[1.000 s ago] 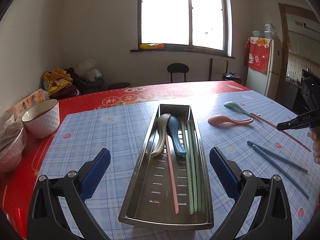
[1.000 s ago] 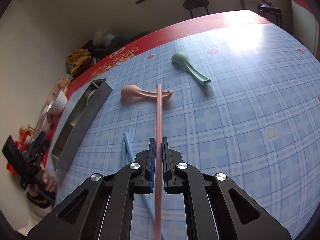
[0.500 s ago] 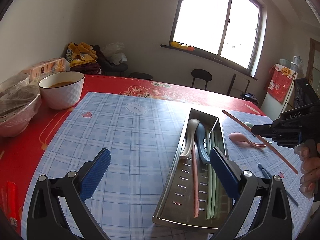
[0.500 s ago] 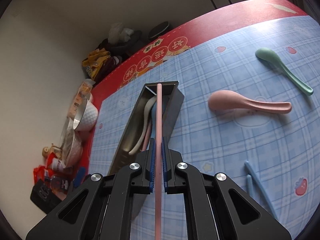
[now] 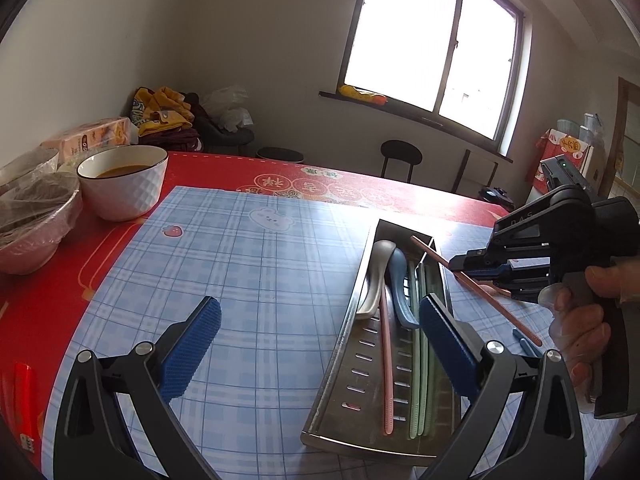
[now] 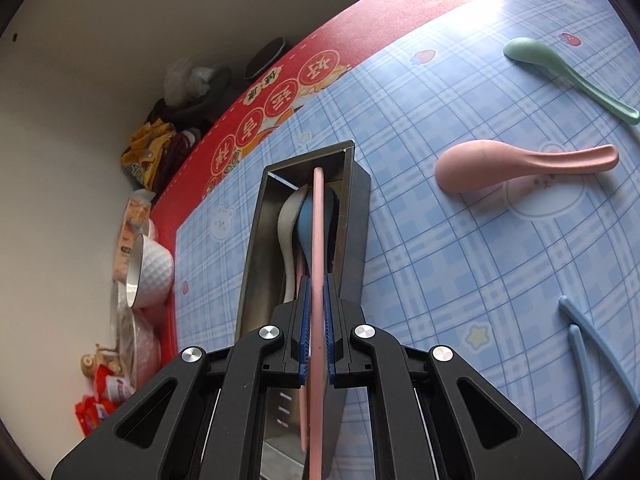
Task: Organize utensils
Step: 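Lower the pink chopstick into the tray and open the right gripper, then grasp a blue chopstick on the table with the left gripper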
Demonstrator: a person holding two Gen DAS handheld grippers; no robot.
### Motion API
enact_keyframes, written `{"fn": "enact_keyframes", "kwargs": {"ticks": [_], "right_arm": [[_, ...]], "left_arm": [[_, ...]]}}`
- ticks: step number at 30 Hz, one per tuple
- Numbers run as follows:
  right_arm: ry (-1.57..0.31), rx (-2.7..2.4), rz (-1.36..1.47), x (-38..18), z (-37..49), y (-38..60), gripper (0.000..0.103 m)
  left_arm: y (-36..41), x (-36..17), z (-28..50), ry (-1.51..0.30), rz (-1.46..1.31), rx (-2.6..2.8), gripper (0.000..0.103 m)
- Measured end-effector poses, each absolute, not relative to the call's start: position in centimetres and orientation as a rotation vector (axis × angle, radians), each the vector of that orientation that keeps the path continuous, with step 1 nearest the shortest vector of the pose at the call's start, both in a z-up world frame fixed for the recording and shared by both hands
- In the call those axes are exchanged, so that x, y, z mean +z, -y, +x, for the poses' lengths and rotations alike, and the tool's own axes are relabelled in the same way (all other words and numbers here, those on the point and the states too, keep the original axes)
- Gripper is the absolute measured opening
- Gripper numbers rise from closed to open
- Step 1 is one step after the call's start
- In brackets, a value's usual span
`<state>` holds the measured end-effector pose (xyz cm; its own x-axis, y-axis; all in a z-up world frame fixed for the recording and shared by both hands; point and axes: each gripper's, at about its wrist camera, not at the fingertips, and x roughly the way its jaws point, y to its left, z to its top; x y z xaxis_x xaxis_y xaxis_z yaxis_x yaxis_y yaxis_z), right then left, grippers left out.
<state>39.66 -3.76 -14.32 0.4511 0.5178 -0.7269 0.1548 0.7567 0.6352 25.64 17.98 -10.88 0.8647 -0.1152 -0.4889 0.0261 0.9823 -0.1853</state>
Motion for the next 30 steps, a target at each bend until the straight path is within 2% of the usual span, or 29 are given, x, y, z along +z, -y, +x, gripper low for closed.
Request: {"fn": "enact_keyframes", "kwargs": {"ticks": [15, 22, 30], "right_arm": [[-1.118, 0.261, 0.7, -14.9, 40.6, 1.0, 0.008], [-0.976, 0.288, 0.513, -12.6, 39.4, 3.9, 0.008], [-0.822, 0.278, 0.206, -12.4, 35.6, 9.5, 0.008]], "left_arm": [[-18.7, -11.2, 25.9, -0.535, -0.205, -0.067, 0.097], [-18.6, -11.1, 25.9, -0.528, -0.196, -0.071, 0.097], [-18.2, -11.1, 25.7, -0.513, -0.174, -0.059, 0.097]]}}
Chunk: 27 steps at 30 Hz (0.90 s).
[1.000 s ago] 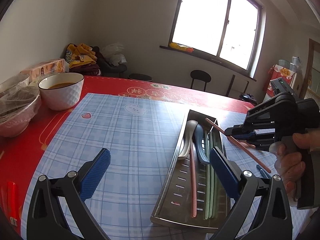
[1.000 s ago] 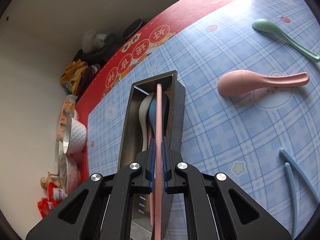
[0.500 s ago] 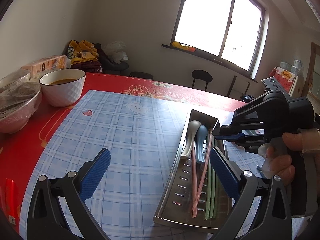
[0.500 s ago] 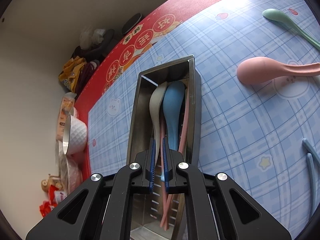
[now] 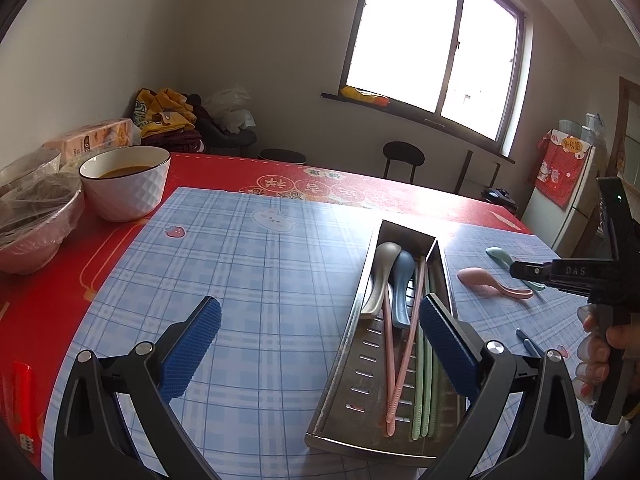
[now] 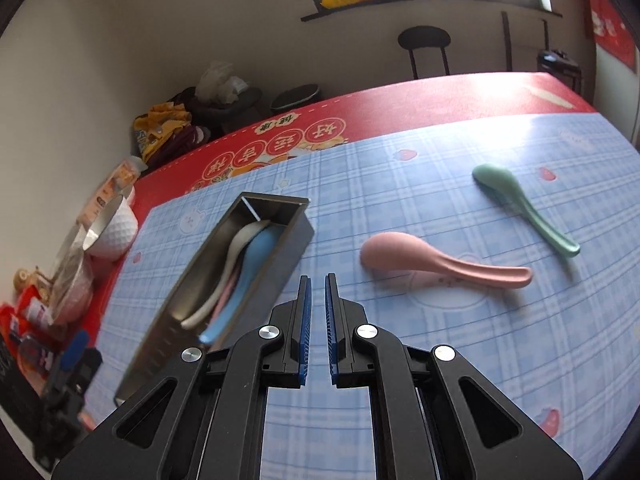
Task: Organize utensils
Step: 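Grasp a blue chopstick on the table with the left gripper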
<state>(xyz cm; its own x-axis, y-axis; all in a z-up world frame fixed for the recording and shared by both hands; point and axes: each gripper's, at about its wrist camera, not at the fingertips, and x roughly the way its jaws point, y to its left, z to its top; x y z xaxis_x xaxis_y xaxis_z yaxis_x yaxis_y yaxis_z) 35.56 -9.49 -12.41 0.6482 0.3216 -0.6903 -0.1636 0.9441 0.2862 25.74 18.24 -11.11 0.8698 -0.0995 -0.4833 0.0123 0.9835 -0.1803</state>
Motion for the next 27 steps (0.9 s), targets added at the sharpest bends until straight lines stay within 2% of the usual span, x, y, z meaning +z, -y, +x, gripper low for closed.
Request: {"fn": "enact_keyframes", "kwargs": {"ticks": [10, 16, 21, 24, 27], "right_arm": [[-0.777, 0.27, 0.093, -14.0, 29.0, 18.2, 0.008], [-0.802, 0.277, 0.089, -15.4, 27.0, 21.5, 0.008], [-0.778, 0.284, 0.102, -15.9, 26.1, 23.1, 0.008], [-0.757, 0.277, 0.08, -15.7, 25.7, 23.9, 0.008], [-0.729, 0.271, 0.06, -15.4, 25.6, 24.4, 0.008]], "left_arm": [[-17.3, -10.4, 25.7, -0.506, -0.124, 0.086, 0.097], [-11.5, -8.2, 23.6, -0.507, -0.075, 0.05, 0.094], [-4.1, -8.6, 23.5, -0.612, -0.062, -0.099, 0.077], [0.3, -10.1, 23.6, -0.704, -0.048, -0.201, 0.065], [3.8, -12.1, 23.9, -0.795, -0.041, -0.27, 0.057]]}}
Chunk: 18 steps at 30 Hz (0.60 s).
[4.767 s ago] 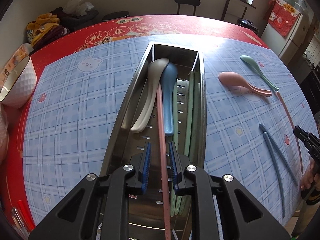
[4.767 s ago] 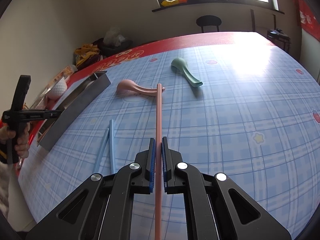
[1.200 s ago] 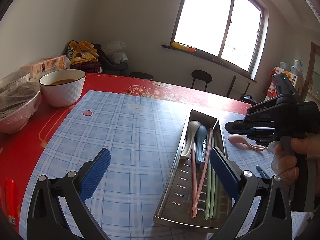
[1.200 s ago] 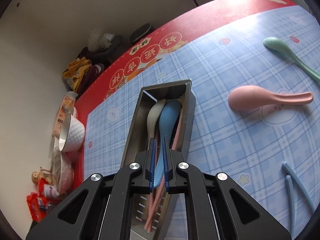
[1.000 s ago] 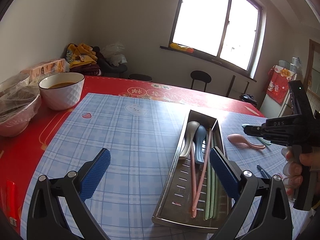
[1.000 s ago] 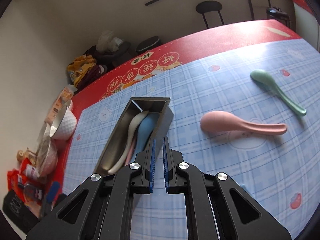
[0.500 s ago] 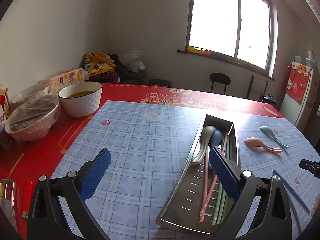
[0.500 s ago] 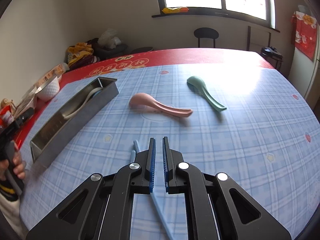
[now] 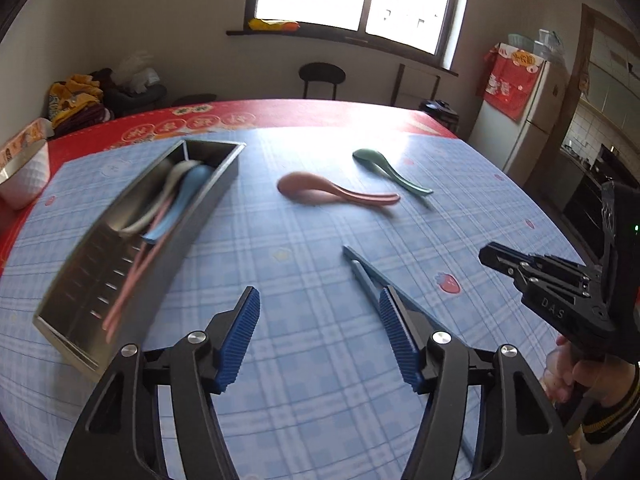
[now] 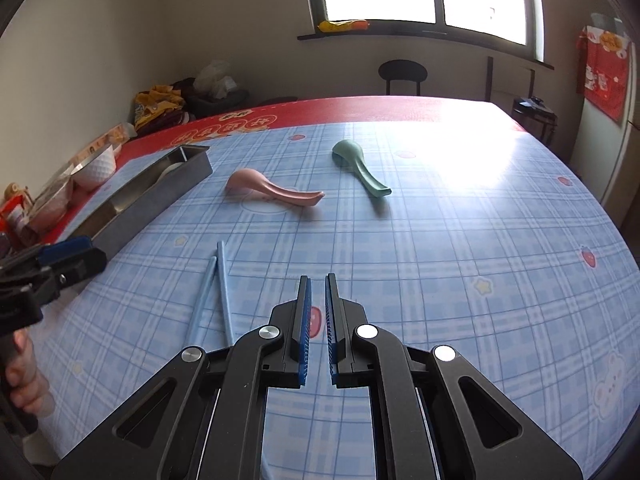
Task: Organize utensils
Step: 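Grasp a blue chopstick on the table with the left gripper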
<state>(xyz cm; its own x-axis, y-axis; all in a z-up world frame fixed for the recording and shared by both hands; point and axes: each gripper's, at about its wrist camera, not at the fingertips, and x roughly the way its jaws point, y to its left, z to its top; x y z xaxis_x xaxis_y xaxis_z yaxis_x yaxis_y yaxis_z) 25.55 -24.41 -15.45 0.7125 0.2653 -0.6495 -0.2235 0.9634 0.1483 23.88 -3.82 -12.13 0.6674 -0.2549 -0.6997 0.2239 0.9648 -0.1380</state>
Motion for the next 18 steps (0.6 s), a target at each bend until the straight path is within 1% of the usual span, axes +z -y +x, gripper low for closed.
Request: {"fn": "enact_keyframes", "kwargs": {"ticks": [1, 5, 10, 13, 16, 17, 18], "right_arm": [[-0.722, 0.272, 0.061, -15.4, 25.5, 24.6, 0.008], [-0.718, 0.288, 0.091, -15.9, 25.6, 25.3, 0.008], [-0.721, 0.324, 0.138, -16.0, 25.7, 25.9, 0.008], [-0.734, 0.339, 0.149, -16.1, 25.9, 25.9, 0.008], [-0.737, 0.35, 0.156, -16.2, 26.0, 25.9, 0.008], [-0.738, 0.354, 0.159, -16.2, 26.0, 25.9, 0.008], [-0.74, 0.354, 0.164, -16.3, 26.0, 26.0, 0.008]], "left_arm": [[4.8, -12.7, 23.9, -0.819, -0.038, -0.284, 0.056], [8.0, -14.6, 23.9, -0.878, 0.021, -0.317, 0.046], [10.0, -15.9, 24.0, -0.914, 0.086, -0.319, 0.045], [10.6, -16.3, 24.2, -0.936, 0.11, -0.322, 0.041], [11.1, -16.4, 24.3, -0.934, 0.148, -0.312, 0.04], [11.2, -16.4, 24.3, -0.934, 0.155, -0.309, 0.037], [11.2, -16.4, 24.3, -0.931, 0.163, -0.305, 0.028]]}}
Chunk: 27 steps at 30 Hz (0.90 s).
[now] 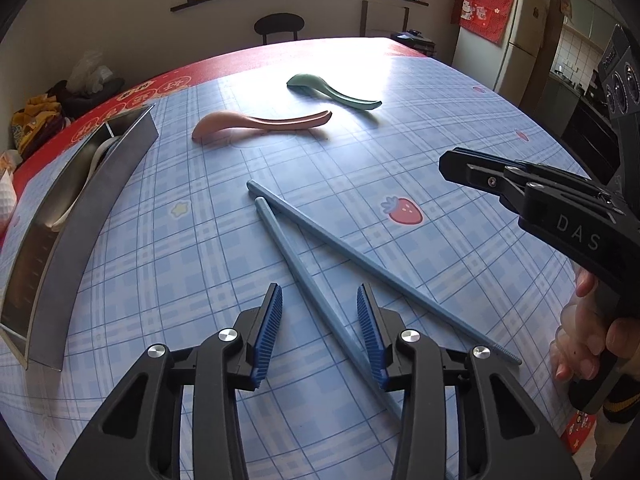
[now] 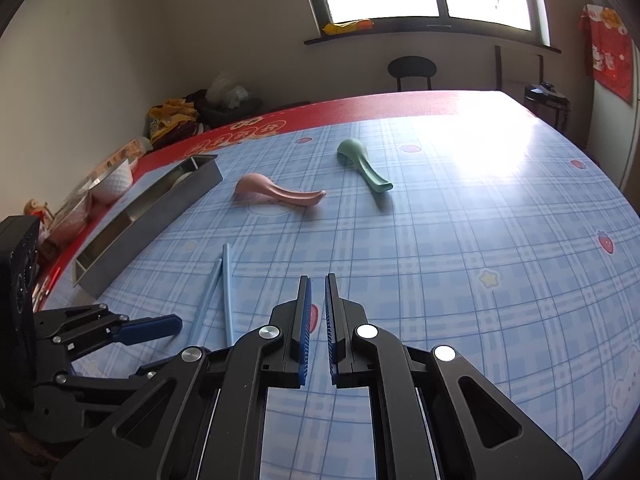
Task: Organize utensils
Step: 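Grasp a blue chopstick on the table with the left gripper, then lift the blue chopstick with the left gripper while the right gripper grasps the pink spoon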
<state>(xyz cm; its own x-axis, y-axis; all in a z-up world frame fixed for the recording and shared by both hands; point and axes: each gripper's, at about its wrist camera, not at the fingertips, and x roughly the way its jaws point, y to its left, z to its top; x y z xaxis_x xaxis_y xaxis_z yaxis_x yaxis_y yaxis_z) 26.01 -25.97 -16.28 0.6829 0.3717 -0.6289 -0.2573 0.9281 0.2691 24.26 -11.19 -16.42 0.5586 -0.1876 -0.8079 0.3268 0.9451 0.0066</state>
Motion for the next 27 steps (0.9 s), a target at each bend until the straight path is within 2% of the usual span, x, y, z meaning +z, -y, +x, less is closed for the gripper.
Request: {"fn": "enact_keyframes", "kwargs": {"ticks": [2, 8, 16, 27], "right_arm": [[-0.74, 0.355, 0.175, -16.3, 26.0, 26.2, 0.008], [-0.741, 0.357, 0.191, -16.4, 26.0, 26.4, 0.008], [-0.752, 0.36, 0.19, -16.5, 26.1, 26.4, 0.008], [-0.773, 0.351, 0.195, -16.8, 26.5, 26.5, 0.008]], "left_arm": [[10.9, -16.3, 24.4, -0.931, 0.163, -0.313, 0.016], [9.0, -16.2, 25.4, -0.938, 0.195, -0.291, 0.007], [4.7, -16.2, 26.8, -0.932, 0.193, -0.209, 0.006], [3.2, -16.2, 25.9, -0.85, 0.155, -0.238, 0.006]]}}
